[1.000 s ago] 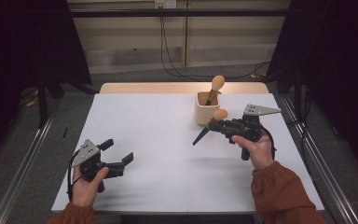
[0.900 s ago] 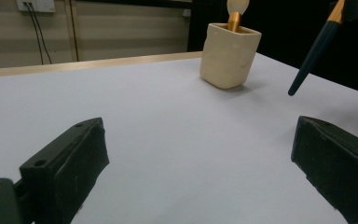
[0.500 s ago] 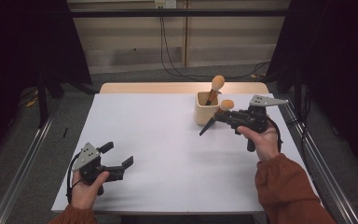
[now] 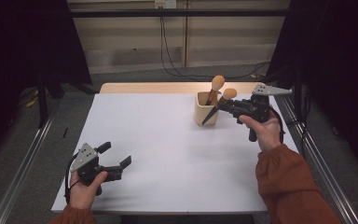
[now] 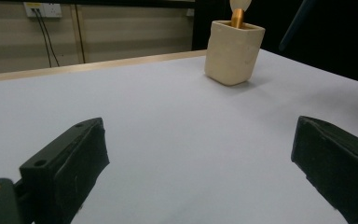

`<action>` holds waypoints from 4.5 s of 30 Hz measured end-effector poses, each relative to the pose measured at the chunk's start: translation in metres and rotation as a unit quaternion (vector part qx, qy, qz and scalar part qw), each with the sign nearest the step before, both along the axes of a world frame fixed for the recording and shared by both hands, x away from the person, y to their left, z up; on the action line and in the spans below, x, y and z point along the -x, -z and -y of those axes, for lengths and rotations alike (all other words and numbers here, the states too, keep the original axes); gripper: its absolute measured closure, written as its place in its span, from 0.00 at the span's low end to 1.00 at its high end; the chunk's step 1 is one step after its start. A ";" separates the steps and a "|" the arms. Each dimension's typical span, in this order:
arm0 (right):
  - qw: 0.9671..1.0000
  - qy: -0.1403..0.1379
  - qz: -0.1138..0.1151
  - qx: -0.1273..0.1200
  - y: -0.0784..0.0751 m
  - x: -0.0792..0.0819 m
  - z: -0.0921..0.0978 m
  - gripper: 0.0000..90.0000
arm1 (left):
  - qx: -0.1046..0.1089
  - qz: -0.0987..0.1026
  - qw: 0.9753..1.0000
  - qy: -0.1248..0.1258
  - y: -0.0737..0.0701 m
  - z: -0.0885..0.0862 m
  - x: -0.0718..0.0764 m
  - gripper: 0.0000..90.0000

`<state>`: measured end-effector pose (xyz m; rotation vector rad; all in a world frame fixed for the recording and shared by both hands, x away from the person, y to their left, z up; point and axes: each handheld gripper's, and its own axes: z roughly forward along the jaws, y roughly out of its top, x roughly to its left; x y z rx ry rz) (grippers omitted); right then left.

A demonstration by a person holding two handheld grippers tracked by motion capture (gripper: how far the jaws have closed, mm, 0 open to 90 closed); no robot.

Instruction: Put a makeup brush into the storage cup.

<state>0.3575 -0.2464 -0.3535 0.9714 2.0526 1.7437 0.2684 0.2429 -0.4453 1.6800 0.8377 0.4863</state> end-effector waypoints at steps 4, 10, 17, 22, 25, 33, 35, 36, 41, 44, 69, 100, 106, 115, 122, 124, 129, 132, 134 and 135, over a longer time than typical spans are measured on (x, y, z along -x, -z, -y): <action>1.000 0.004 0.002 0.001 -0.009 -0.006 0.000 0.82 | 0.001 0.000 1.000 0.003 0.000 0.000 0.000 0.04; 1.000 0.018 -0.002 0.000 -0.020 -0.014 0.002 0.82 | 0.008 -0.001 1.000 0.003 0.000 -0.001 0.000 0.04; 1.000 0.023 0.008 0.000 -0.030 -0.025 0.004 0.82 | 0.001 -0.004 1.000 0.007 0.002 0.000 -0.001 0.04; 1.000 0.027 0.014 0.001 -0.035 -0.035 0.002 0.82 | 0.004 -0.004 1.000 0.004 0.002 -0.001 -0.001 0.04; 0.999 0.033 0.017 -0.002 -0.038 -0.040 0.002 0.82 | 0.001 -0.003 1.000 0.005 0.002 -0.001 -0.001 0.04; 0.999 0.052 0.015 0.007 -0.033 -0.051 0.005 0.82 | -0.004 -0.003 1.000 0.005 0.002 -0.002 -0.004 0.04; 0.998 0.055 0.013 0.016 -0.029 -0.054 0.005 0.82 | -0.004 -0.003 1.000 0.004 0.002 -0.002 -0.004 0.04; 0.998 0.056 0.010 0.016 -0.027 -0.056 0.005 0.82 | -0.005 -0.002 1.000 0.003 0.002 -0.001 -0.004 0.04; 0.998 0.057 0.009 0.024 -0.019 -0.063 0.004 0.82 | -0.006 -0.003 1.000 0.000 0.002 -0.002 -0.004 0.04; 0.998 0.058 0.006 0.026 -0.014 -0.066 0.003 0.82 | -0.003 -0.003 1.000 -0.003 0.002 -0.003 -0.005 0.05; 0.997 0.060 -0.016 0.040 0.021 -0.075 -0.004 0.82 | -0.011 -0.002 1.000 -0.009 0.002 -0.007 -0.003 0.05; 0.996 0.067 -0.032 0.046 0.054 -0.074 -0.010 0.81 | -0.018 -0.003 1.000 0.000 0.004 -0.002 -0.001 0.04; 0.996 0.068 -0.044 0.048 0.058 -0.074 -0.009 0.76 | -0.025 0.002 1.000 0.003 0.003 -0.001 -0.001 0.05; 0.994 0.091 -0.038 0.054 0.062 -0.066 -0.003 0.51 | -0.025 0.001 1.000 0.007 0.003 0.001 0.000 0.05; 0.993 0.102 -0.032 0.050 0.065 -0.061 0.001 0.24 | -0.018 0.000 1.000 0.002 0.004 0.001 -0.001 0.04; 0.993 0.101 -0.031 0.048 0.064 -0.059 0.001 0.17 | -0.019 0.002 1.000 0.001 0.004 0.001 -0.002 0.05; 0.992 0.116 -0.025 0.043 0.067 -0.050 0.002 0.01 | -0.016 0.000 1.000 0.001 0.003 0.001 -0.002 0.05; 0.993 0.111 -0.013 0.038 0.068 -0.044 0.004 0.00 | -0.015 0.000 1.000 -0.001 0.003 0.000 -0.002 0.05; 0.992 0.118 -0.017 0.031 0.068 -0.040 0.006 0.00 | -0.014 0.000 1.000 -0.001 0.003 0.000 -0.002 0.04; 0.992 0.123 -0.020 0.031 0.068 -0.039 0.006 0.00 | -0.015 0.000 1.000 -0.001 0.003 0.000 -0.003 0.05</action>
